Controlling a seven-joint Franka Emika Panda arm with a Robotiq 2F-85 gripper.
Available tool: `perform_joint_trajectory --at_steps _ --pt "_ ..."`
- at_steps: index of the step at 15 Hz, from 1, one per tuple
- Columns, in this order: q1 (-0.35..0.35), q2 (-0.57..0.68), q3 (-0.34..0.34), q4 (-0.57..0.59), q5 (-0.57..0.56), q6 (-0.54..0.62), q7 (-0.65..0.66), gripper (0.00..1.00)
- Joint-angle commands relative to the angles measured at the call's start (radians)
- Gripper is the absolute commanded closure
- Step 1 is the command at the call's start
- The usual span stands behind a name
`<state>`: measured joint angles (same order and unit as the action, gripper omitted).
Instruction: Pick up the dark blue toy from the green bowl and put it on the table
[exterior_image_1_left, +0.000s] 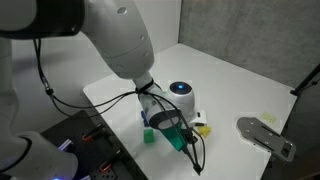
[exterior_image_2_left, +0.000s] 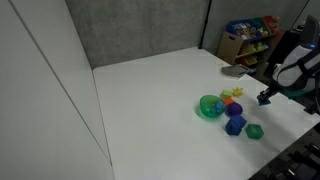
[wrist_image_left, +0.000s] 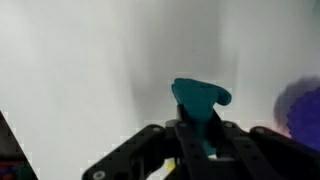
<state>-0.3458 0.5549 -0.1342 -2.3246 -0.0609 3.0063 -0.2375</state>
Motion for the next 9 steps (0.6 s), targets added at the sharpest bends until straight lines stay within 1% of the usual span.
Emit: perform_joint_trajectory --at_steps 1,3,4,5,6,7,9 --pt "-0.05 0.059 0.007 -0.004 0.002 0.082 -0.003 0.92" --pt "-0.068 0.094 0.012 0.006 -0.002 0.12 0.002 0.94" --pt "-0.074 0.109 0.015 0.011 -0.006 0.132 0.003 0.93" --pt "-0.073 0.12 0.011 0.013 -0.008 0.147 0.008 0.88" --pt "-0.071 0.125 0.01 0.011 -0.012 0.156 0.009 0.56" --pt "-0.07 0.127 0.011 0.008 -0.015 0.165 0.009 0.56" --pt "-0.073 0.119 0.019 -0.003 -0.021 0.172 0.006 0.43"
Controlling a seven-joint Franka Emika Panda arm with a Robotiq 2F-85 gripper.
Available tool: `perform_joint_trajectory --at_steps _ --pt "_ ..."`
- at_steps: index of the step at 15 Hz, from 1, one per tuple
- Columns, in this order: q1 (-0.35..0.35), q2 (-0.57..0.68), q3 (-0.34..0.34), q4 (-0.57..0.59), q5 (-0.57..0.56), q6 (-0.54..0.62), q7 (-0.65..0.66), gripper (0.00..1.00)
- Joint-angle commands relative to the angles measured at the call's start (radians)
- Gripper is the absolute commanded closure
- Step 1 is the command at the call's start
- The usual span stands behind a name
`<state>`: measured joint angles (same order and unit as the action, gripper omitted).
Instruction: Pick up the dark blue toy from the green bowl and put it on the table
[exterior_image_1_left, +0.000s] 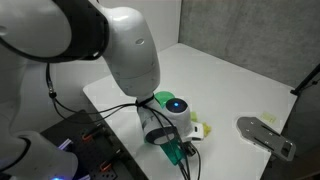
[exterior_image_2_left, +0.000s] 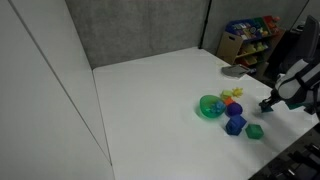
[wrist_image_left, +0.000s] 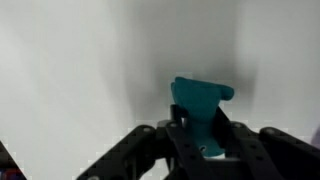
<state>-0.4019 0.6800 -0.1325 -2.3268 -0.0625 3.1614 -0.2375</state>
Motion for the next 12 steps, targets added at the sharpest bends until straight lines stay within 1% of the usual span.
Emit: perform_joint_trajectory --at_steps 1,5,6,9,12 --pt "-0.014 -0.013 0.019 -0.006 -0.021 0.017 0.006 0.34" --pt "-0.026 -0.051 0.057 -0.025 -0.026 -0.007 -0.004 0.01" --pt "-0.026 -0.061 0.067 -0.028 -0.027 -0.016 -0.004 0.0" --pt "-0.024 -0.096 0.102 -0.043 -0.032 -0.031 -0.01 0.0" --pt "-0.008 -0.138 0.133 -0.046 -0.024 -0.104 -0.01 0.0"
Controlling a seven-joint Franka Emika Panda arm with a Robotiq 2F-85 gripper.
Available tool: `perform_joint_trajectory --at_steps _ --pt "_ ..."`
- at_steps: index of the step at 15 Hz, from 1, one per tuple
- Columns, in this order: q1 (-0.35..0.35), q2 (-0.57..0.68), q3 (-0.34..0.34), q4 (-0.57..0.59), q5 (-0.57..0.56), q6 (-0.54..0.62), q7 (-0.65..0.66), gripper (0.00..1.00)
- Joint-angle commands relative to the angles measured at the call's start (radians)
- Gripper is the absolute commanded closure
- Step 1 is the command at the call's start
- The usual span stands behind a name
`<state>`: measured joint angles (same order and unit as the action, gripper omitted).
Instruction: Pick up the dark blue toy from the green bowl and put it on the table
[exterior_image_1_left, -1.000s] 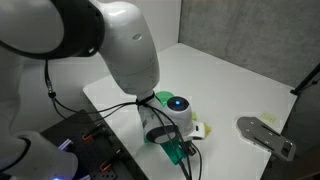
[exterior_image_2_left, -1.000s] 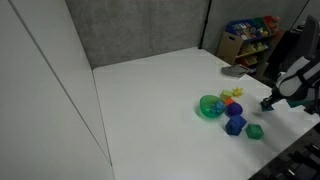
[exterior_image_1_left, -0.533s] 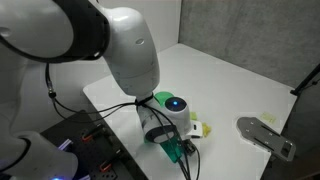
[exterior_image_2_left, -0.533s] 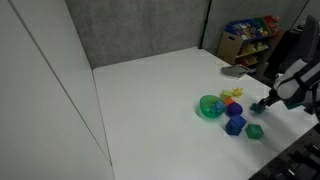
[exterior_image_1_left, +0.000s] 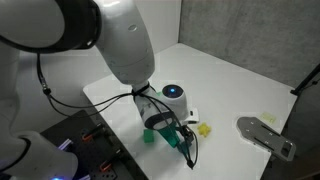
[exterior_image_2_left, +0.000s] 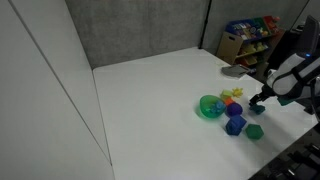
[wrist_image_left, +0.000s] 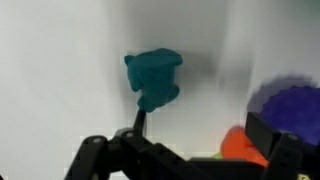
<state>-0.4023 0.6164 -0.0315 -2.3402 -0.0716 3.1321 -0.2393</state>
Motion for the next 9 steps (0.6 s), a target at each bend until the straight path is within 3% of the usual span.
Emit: perform_joint_trajectory --at_steps 1,4,9 --pt "-0.008 -0.089 0.046 -0.035 -0.01 -0.098 -0.012 0.01" --pt "0.005 -0.146 0.085 -0.049 0.008 -0.179 -0.027 0.0" --pt "0.089 -0.258 0.116 -0.055 0.05 -0.334 -0.009 0.0"
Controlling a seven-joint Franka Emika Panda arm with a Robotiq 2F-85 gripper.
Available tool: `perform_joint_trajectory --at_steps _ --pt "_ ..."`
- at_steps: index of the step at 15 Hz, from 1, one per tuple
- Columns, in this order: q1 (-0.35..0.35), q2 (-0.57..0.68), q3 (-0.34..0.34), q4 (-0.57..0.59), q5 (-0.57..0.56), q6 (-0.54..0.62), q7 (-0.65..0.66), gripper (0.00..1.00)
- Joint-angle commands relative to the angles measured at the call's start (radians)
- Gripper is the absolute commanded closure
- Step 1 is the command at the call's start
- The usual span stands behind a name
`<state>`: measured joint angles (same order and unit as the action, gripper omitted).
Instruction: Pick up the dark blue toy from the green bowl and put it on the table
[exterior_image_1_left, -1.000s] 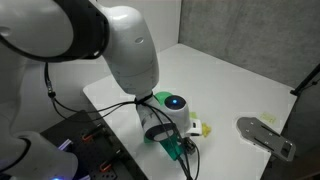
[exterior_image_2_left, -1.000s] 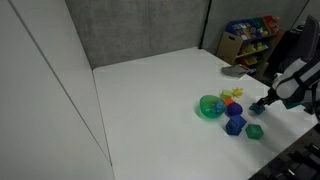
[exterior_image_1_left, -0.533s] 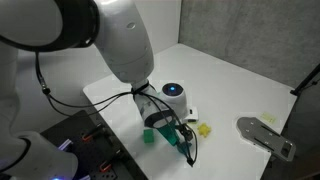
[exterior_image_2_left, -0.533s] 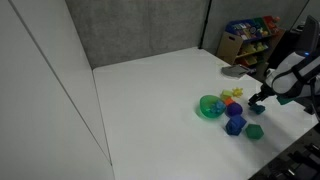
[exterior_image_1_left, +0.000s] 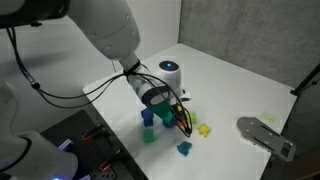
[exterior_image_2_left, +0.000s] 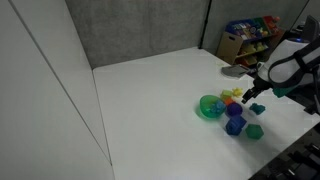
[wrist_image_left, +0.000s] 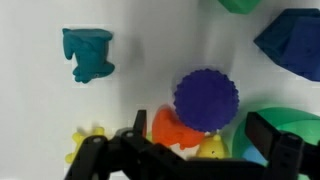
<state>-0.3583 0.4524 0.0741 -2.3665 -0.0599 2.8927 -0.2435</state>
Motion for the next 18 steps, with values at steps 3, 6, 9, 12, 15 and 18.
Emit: perform_joint_trajectory --at_steps 3,6,9,12,15,18 --pt "0.136 -0.171 -0.003 -0.017 0.061 -0.219 0.036 0.0" --pt "0.225 -0.249 -0.024 0.008 0.062 -0.362 0.123 0.0" --pt "0.28 -0.335 -0.034 0.031 0.062 -0.499 0.192 0.0" --pt "0.308 -0.43 -0.039 0.042 0.064 -0.611 0.216 0.0" --pt "0.322 -0.521 -0.043 0.053 0.075 -0.715 0.201 0.0" --pt "0.331 -0.6 -0.045 0.075 0.069 -0.815 0.218 0.0"
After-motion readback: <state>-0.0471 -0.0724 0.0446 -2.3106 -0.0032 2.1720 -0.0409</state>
